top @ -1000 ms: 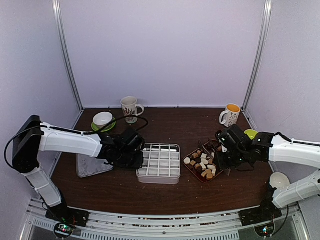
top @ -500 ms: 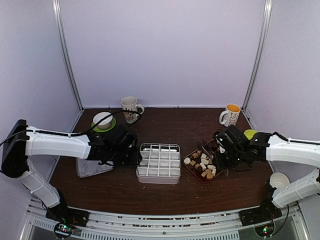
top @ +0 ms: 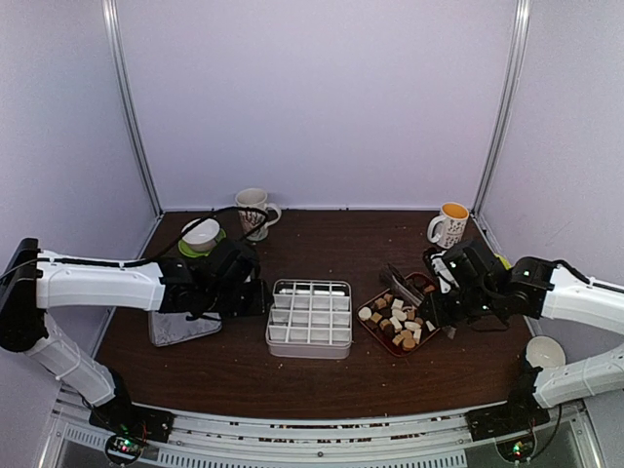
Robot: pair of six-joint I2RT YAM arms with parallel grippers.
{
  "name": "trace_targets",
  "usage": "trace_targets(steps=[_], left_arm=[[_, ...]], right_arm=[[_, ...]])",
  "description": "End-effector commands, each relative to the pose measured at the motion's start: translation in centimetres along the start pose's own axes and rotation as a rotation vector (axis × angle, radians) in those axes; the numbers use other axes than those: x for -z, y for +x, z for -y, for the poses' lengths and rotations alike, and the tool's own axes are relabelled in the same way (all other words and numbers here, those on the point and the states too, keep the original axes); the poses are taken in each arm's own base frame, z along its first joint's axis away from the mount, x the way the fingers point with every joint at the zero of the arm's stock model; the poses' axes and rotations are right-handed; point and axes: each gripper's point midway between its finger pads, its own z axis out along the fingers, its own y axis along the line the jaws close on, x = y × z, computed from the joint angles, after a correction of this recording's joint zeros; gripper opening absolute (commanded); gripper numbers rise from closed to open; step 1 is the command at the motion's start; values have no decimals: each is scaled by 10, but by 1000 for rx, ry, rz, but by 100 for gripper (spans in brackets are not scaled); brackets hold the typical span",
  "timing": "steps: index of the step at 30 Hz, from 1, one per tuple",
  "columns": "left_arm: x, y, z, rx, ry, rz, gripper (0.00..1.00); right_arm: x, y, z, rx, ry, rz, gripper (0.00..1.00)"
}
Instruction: Pack the chocolate
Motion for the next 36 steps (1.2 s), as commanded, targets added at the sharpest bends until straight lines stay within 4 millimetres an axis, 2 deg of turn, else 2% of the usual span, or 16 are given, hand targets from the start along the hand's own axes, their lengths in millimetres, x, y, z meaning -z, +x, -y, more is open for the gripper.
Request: trace_targets(steps=[1, 7, 14, 16, 19, 21, 30, 33, 36], left_arm=[[6, -16, 7, -7, 38, 66, 37], [9, -17, 1, 35, 59, 90, 37], [16, -17, -9, 57, 64, 113, 38], [18, -17, -11, 58, 62, 117, 39], [20, -17, -14, 62, 60, 121, 51], [21, -18, -15, 63, 58, 125, 55], [23, -18, -19, 61, 47, 131, 57], [24, -19, -21, 63, 41, 136, 67], [25, -19, -21, 62, 39, 138, 72]], right_arm=[[22, -17, -26, 38, -170, 81, 23], [32, -23, -61, 80, -345, 116, 23], [20, -23, -77, 142, -344, 74, 23], [15, -24, -79, 150, -331, 67, 23], [9, -27, -83, 161, -323, 65, 23], [5, -29, -83, 162, -311, 63, 23], [-4, -32, -82, 177, -274, 63, 28], [-7, -31, -78, 179, -249, 57, 29], [-9, -31, -77, 178, -241, 55, 33]])
